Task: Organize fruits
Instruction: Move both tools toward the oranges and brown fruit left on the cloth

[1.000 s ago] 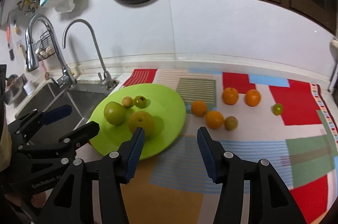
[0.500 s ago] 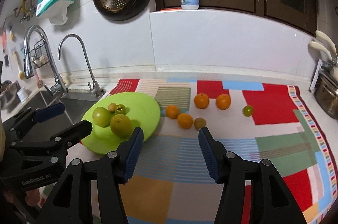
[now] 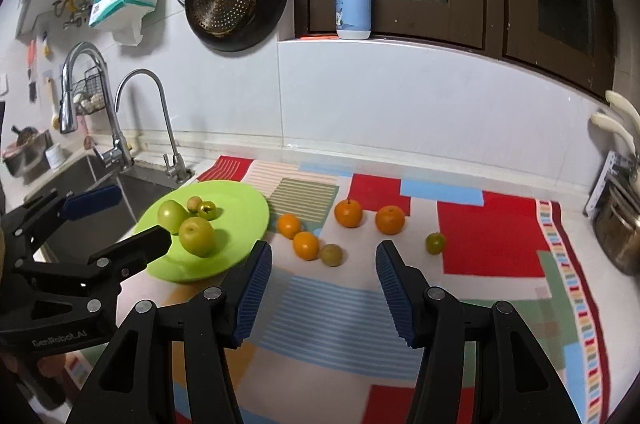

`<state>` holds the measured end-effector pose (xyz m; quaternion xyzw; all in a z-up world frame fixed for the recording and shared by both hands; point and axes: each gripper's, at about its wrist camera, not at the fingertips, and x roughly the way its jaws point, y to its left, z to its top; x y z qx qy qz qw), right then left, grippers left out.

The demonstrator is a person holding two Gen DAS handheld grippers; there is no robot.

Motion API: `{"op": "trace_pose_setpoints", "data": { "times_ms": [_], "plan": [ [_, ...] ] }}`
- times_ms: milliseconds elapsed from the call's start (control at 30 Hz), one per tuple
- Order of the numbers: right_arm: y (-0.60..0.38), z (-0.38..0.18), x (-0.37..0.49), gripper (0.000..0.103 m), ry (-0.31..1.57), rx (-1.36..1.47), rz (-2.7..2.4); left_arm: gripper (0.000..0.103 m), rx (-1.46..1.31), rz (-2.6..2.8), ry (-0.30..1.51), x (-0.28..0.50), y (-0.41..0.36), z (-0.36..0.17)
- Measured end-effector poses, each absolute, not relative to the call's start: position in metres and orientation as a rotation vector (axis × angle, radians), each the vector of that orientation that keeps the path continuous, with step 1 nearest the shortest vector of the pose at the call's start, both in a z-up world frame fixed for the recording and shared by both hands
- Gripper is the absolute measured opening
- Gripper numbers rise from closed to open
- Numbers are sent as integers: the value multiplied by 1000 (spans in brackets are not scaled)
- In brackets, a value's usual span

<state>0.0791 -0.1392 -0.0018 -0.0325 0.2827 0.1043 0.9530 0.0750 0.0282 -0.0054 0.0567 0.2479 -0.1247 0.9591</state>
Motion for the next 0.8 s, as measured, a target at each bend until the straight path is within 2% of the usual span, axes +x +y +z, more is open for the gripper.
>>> {"op": "trace_pose_setpoints", "data": {
  "times_ms": [233,567,800],
  "plan": [
    [-154,-2,91,55,560,-136,266,77,139,-264,493,86,7,-8],
    [-155,-21,128,55,593,-176,366,63,149,-305,540,124,-3,-28],
    [-150,-45,159,55,652,-186,415,58,156,-347,593,153,-7,-49]
  ]
}}
